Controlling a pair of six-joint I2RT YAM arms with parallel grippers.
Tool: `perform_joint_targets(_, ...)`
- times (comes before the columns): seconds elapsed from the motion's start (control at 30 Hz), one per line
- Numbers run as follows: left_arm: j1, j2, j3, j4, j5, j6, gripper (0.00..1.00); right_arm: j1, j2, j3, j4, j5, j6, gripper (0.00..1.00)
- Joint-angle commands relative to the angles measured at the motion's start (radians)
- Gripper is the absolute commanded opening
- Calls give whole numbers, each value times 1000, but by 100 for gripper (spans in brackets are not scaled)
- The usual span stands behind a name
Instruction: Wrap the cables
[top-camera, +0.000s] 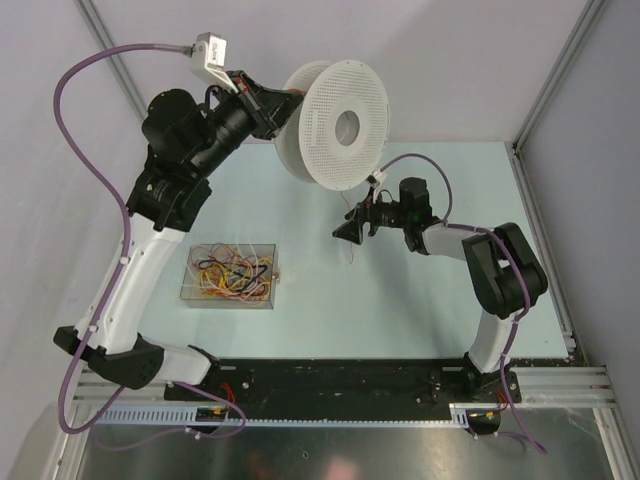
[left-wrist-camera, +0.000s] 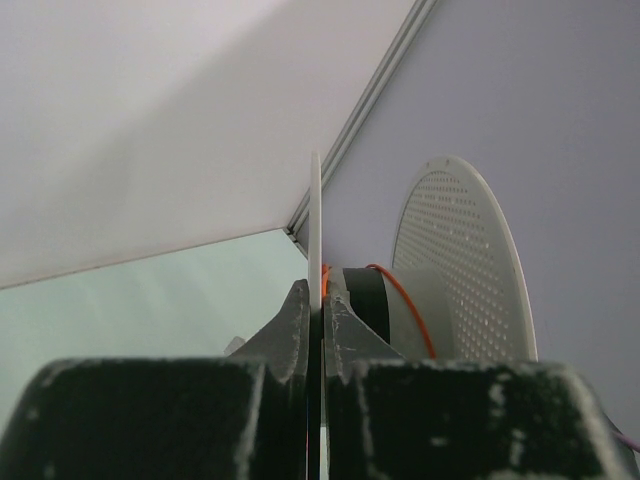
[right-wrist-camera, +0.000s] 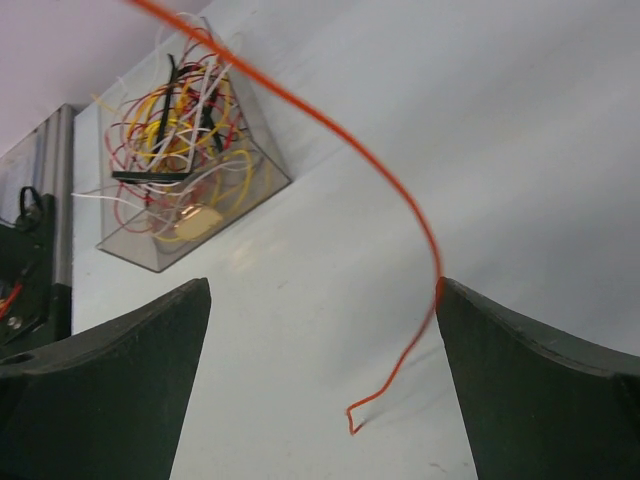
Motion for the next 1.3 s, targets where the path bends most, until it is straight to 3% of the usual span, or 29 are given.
perform_joint_targets(0.0,5,-51,8,114,17,-4,0,-20,-27,35,3,43,-55,99)
perform_joint_targets(0.33,6,-39,2,122,13,-2,0,-35,-37,34,-78,86,-98,95)
perform_joint_targets(0.77,6,-50,-17,125,3,5,0,21,21,34,-42,44,-62,93)
perform_joint_targets(0.83,5,-51,-22,125,-1,7,0,20,32,35,-33,48,-63,83)
perform_joint_targets(1.07,6,-46,-40,123,-138,54,0,12,-10,29,-176,35,-105,13)
perform_joint_targets(1.1,6,-45,-46,122,-177,62,0,10,-29,19,-198,28,-106,6)
perform_joint_targets(1.27,6,-25,-70,122,-349,117,0,12,-170,-77,-282,32,-145,0)
